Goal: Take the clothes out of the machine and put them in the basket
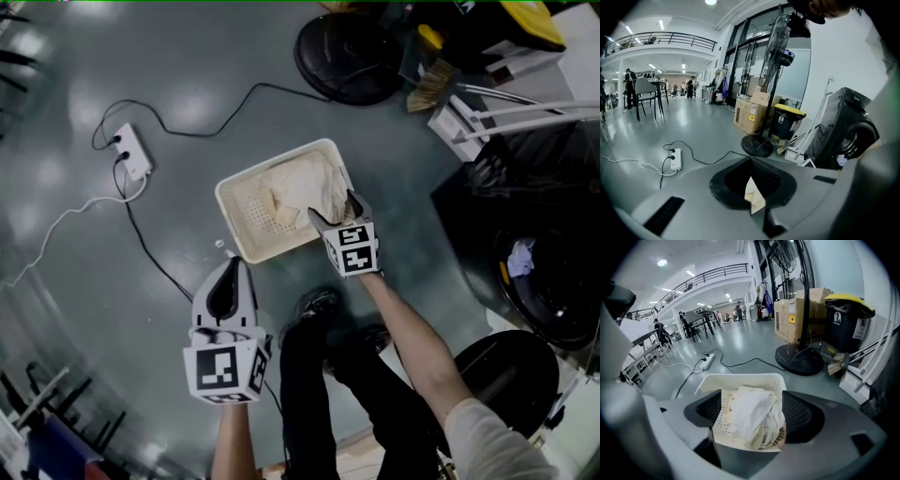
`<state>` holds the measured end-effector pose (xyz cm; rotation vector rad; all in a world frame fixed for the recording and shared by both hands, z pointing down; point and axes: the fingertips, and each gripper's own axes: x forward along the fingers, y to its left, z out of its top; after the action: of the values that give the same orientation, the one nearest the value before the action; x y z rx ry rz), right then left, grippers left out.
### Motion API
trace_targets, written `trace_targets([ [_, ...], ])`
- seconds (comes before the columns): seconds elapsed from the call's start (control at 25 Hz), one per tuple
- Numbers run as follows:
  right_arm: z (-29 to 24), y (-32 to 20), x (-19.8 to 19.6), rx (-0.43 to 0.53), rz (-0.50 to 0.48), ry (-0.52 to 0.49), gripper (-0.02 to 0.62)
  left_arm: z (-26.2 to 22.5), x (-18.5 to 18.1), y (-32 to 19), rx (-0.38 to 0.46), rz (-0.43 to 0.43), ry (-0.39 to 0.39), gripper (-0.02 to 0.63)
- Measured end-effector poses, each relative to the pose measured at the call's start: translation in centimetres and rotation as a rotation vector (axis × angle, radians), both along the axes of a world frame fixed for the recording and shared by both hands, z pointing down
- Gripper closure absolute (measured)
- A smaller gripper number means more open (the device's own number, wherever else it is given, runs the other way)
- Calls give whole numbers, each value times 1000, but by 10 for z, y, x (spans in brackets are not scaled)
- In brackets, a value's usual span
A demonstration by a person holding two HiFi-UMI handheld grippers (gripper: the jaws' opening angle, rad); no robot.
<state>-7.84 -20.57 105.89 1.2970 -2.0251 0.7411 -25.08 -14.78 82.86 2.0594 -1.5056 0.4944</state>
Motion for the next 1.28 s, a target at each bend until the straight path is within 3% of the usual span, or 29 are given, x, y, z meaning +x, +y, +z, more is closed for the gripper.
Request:
trace_targets([
  [0.12,-34,3,4,37,6,-14,202,-16,18,-7,16,28,15,589],
  [0.2,-61,4,11,73,22,8,357,-26,30,-12,24,52,22,589],
  [0.28,-88,3,20,108,39,20,461,-38,45,-18,33,80,27,589],
  [0.44,-135,5,45,160,102,-4,566,-56,79,-26,50,156,21,589],
  [0.72,-203,16,110,268,214,-22,572,-76,151,-30,74,312,5,589],
  [1.28,-232,140,376,307,667,130,571,-88,367,36,96,679,76,589],
])
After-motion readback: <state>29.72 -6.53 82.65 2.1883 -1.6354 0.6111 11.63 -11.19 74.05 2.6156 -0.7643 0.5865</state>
